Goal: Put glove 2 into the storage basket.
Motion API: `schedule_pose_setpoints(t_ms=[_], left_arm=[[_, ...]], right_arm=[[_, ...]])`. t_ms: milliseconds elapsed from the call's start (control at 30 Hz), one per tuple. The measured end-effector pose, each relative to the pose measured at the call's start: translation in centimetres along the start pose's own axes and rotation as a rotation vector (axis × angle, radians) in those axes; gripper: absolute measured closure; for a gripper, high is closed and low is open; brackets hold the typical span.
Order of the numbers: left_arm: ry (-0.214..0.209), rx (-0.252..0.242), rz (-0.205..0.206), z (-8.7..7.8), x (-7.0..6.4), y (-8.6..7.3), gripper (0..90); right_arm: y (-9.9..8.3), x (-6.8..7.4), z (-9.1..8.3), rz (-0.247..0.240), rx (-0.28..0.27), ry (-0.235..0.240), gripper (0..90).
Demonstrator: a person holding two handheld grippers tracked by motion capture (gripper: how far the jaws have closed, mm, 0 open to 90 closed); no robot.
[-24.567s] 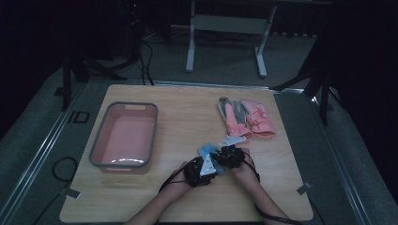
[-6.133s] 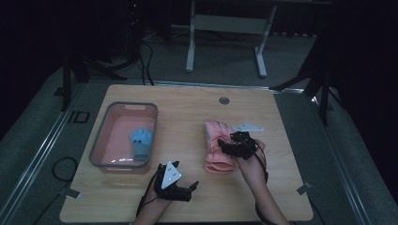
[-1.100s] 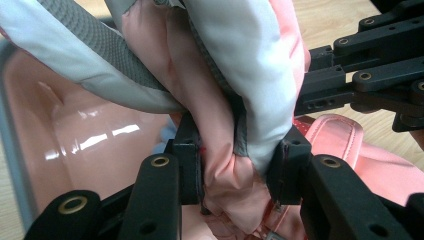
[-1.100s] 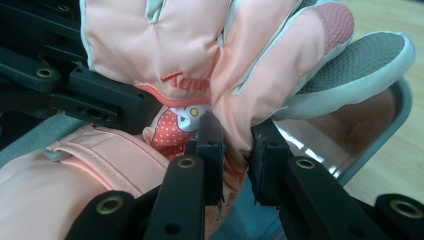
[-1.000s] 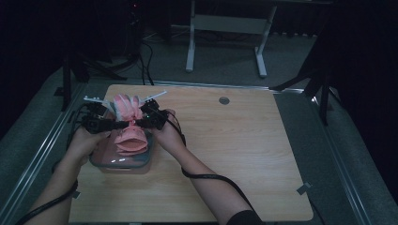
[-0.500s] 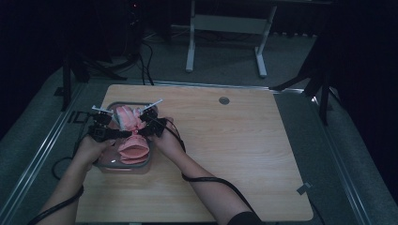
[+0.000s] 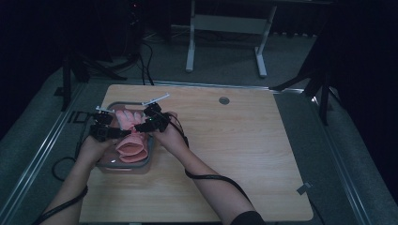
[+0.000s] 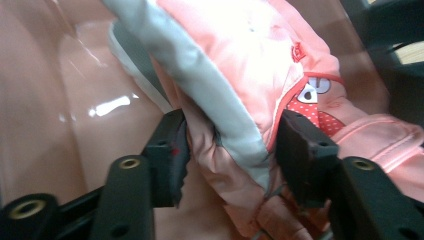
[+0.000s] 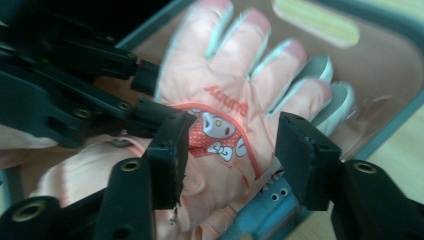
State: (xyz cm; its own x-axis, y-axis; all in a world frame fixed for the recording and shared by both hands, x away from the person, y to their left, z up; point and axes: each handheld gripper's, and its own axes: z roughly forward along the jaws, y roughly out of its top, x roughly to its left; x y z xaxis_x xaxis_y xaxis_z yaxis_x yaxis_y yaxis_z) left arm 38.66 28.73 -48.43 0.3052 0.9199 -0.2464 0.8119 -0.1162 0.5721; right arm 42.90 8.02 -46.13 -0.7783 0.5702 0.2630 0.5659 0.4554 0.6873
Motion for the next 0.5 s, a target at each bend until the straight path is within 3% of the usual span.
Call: schedule_pose_setpoints(t_ms=[33,67,100,233,367,500], left_arm=[[0.000,0.000,0.000,0.0,0.0,0.0,45.7],[0.039,-0.036,0.024,-0.4,-0.2,0.1,45.7],[0.052,-0.055,0.022,-0.6,-0.3,0.2,36.2],[0.064,-0.120,0.039,-1.5,-0.3,0.0,17.8],[0.028,-0.205,0.043,-2.9,-0.6,-0.2,8.4],[0.022,-0.266,0.092,-4.3,-1.5,-0.6,7.9]], right_arm=[[0.0,0.0,-0.3,-0.002,-0.007,0.006,45.8],[0.0,0.0,-0.3,-0.002,-0.007,0.006,43.2],[-0.1,-0.4,-0.9,0.000,-0.013,0.028,38.7],[-0.9,-1.2,-1.6,-0.029,-0.020,0.074,26.6],[-1.6,-2.0,-2.4,-0.038,-0.032,0.111,21.6],[-2.3,-2.8,-3.6,-0.050,-0.075,0.127,17.5]])
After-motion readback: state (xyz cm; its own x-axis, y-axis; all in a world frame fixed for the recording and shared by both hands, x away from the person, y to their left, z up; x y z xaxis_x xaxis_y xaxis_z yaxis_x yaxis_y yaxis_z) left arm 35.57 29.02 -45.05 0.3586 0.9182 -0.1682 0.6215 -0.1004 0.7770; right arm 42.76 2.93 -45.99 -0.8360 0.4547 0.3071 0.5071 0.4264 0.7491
